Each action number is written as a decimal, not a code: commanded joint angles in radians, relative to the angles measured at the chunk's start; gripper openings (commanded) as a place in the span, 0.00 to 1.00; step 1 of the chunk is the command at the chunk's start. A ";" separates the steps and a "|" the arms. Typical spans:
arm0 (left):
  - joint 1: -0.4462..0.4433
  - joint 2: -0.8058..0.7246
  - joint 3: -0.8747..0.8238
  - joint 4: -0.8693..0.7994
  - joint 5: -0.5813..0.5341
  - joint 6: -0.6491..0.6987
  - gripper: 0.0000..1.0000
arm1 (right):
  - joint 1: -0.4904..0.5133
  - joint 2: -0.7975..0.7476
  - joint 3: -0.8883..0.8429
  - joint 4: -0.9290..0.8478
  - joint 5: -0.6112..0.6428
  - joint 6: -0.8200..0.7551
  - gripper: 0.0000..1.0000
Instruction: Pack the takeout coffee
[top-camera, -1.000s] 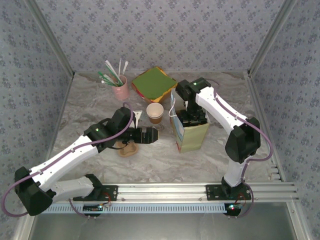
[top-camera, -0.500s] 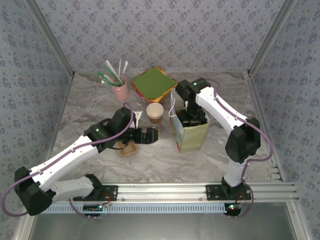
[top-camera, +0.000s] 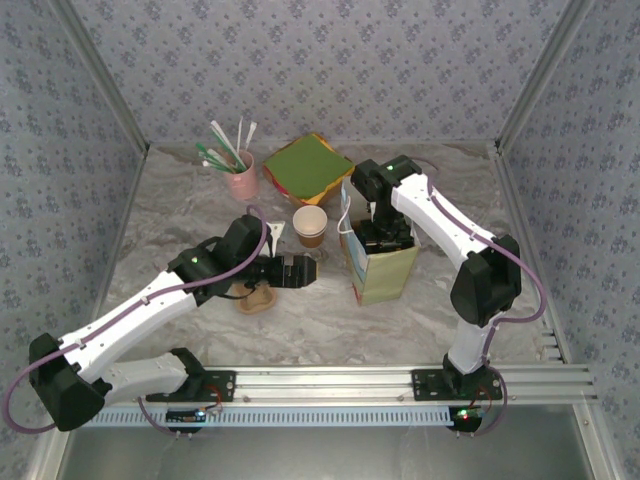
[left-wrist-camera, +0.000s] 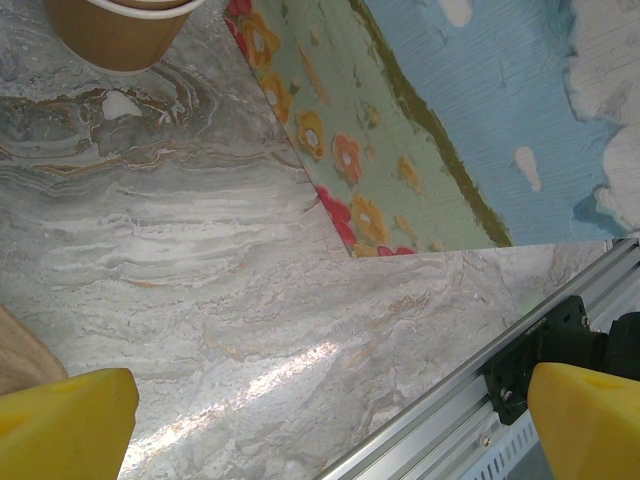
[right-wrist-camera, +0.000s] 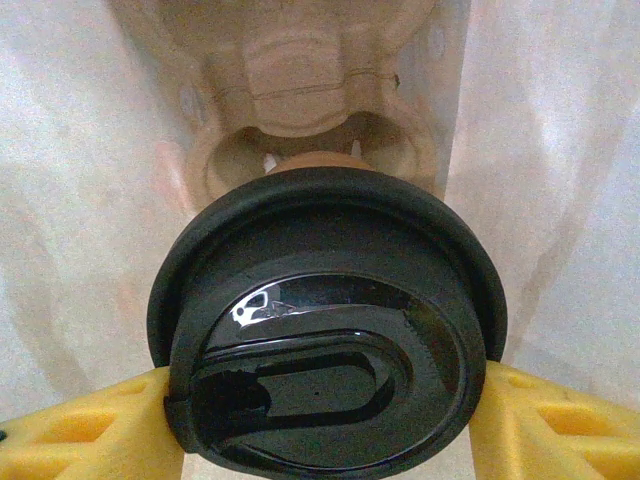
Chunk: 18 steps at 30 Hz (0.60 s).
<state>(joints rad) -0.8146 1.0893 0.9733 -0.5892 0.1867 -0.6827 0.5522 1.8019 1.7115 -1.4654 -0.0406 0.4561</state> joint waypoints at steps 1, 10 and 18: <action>-0.009 0.003 0.038 0.012 -0.011 -0.008 1.00 | 0.002 -0.026 -0.009 -0.018 0.006 0.004 0.67; -0.008 0.009 0.044 0.014 -0.009 -0.006 1.00 | 0.000 -0.024 -0.007 -0.018 0.006 0.001 0.67; -0.008 0.012 0.045 0.012 -0.009 -0.005 1.00 | -0.002 -0.022 -0.008 -0.013 0.005 0.001 0.67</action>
<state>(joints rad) -0.8146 1.1007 0.9737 -0.5888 0.1871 -0.6823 0.5522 1.8019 1.7115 -1.4651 -0.0406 0.4557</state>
